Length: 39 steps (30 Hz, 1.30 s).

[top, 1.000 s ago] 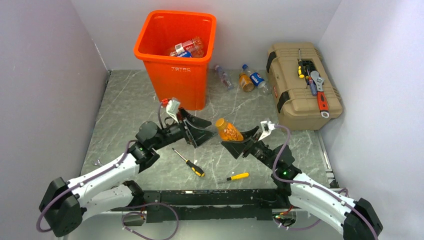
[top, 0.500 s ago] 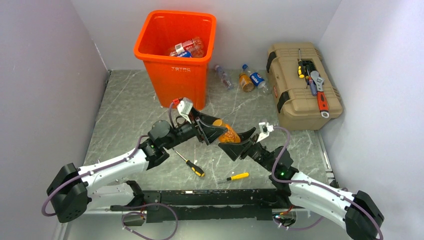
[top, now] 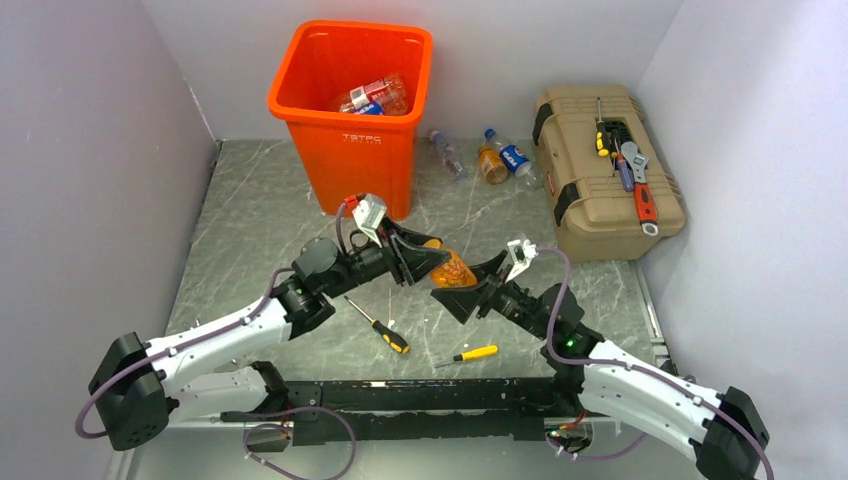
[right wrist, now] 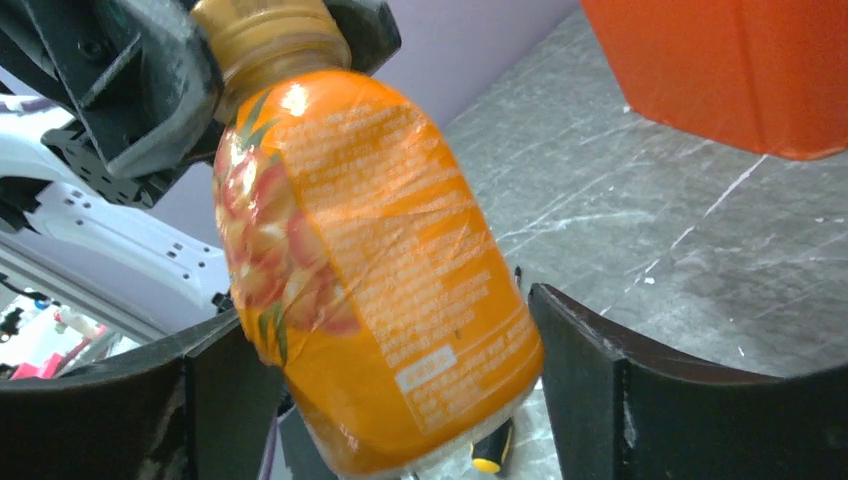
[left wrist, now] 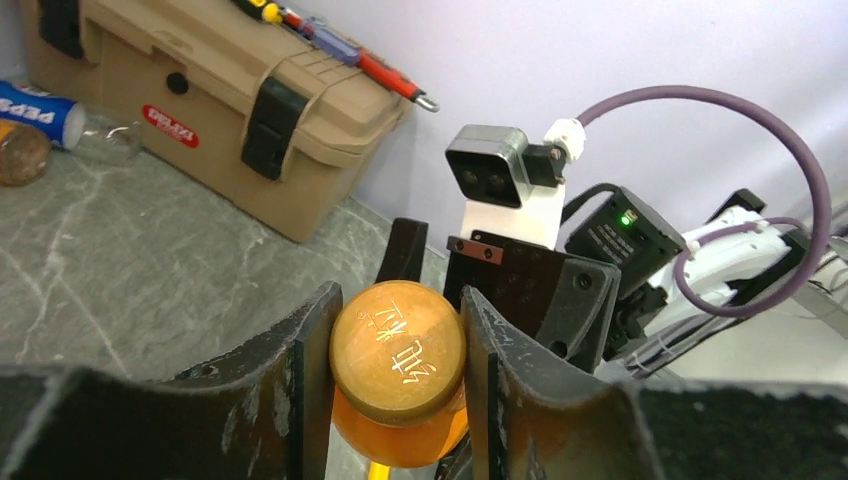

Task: Put the plastic bottles in the bin
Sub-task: Place the plastic bottle in the trash bin.

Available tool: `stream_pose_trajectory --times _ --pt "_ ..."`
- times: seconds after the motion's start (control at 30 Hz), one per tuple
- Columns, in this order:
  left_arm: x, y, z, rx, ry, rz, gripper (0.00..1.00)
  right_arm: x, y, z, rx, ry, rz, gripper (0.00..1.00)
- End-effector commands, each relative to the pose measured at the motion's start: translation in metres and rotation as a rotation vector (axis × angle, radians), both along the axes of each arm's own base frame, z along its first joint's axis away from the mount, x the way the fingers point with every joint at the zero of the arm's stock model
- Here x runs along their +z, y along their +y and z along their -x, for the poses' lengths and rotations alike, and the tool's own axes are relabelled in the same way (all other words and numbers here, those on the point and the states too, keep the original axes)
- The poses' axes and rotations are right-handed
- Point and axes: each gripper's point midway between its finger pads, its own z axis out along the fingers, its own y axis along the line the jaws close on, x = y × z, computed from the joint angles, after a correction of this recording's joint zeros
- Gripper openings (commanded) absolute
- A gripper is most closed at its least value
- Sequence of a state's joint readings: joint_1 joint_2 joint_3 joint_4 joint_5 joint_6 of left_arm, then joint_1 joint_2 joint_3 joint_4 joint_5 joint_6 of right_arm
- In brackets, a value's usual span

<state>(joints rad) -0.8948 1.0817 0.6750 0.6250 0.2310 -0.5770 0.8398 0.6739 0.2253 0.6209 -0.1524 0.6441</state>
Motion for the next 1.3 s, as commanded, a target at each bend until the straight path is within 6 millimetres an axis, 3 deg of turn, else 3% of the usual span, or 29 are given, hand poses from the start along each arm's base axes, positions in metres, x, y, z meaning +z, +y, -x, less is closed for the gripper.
stream_pose_trajectory --times 0.0,0.07,0.2,0.33,0.47,0.5,0.6,0.67,0.83,0.87,0.93,0.97,1.0,1.13,1.27 --pt "0.035 0.000 0.021 -0.090 -0.090 -0.028 0.00 0.022 -0.004 0.003 0.000 -0.078 0.114 0.96" --pt "0.026 -0.002 0.031 -0.161 -0.100 -0.158 0.00 0.025 -0.008 0.007 0.011 -0.105 0.175 1.00" --pt "0.017 -0.005 0.050 -0.308 -0.087 -0.329 0.00 0.024 -0.007 0.022 0.098 -0.144 0.272 0.96" --pt "0.025 -0.009 0.057 -0.361 -0.082 -0.304 0.00 0.023 -0.001 0.026 0.143 -0.148 0.273 0.82" --pt "0.028 -0.015 0.056 -0.369 -0.057 -0.266 0.00 0.035 0.004 0.029 0.162 -0.173 0.197 0.61" --pt "0.027 -0.015 0.055 -0.362 -0.046 -0.266 0.08 0.037 0.005 0.029 0.164 -0.178 0.188 0.55" --pt "0.025 -0.016 0.052 -0.346 -0.024 -0.244 0.54 0.042 0.006 0.027 0.151 -0.193 0.164 0.43" --pt "0.030 -0.016 0.053 -0.344 -0.023 -0.196 0.60 0.046 0.004 0.023 0.124 -0.206 0.138 0.39" --pt "0.025 -0.017 0.054 -0.343 -0.001 -0.146 0.53 0.048 0.002 0.019 0.092 -0.213 0.097 0.33" --pt "0.024 -0.018 0.054 -0.348 -0.002 -0.147 0.46 0.048 0.002 0.019 0.091 -0.212 0.097 0.33" --pt "0.021 -0.020 0.052 -0.346 0.001 -0.150 0.19 0.046 0.004 0.018 0.095 -0.207 0.107 0.32" --pt "0.020 -0.020 0.050 -0.333 0.000 -0.151 0.05 0.045 0.005 0.018 0.097 -0.203 0.112 0.33" --pt "0.020 -0.020 0.047 -0.313 0.004 -0.154 0.00 0.044 0.005 0.017 0.098 -0.197 0.117 0.38" --pt "0.026 -0.013 0.032 -0.208 -0.013 -0.177 0.00 0.038 0.001 0.012 0.067 -0.150 0.167 0.96" --pt "0.053 0.010 0.007 -0.012 -0.117 -0.239 0.00 0.032 -0.015 0.007 -0.007 -0.110 0.239 1.00"
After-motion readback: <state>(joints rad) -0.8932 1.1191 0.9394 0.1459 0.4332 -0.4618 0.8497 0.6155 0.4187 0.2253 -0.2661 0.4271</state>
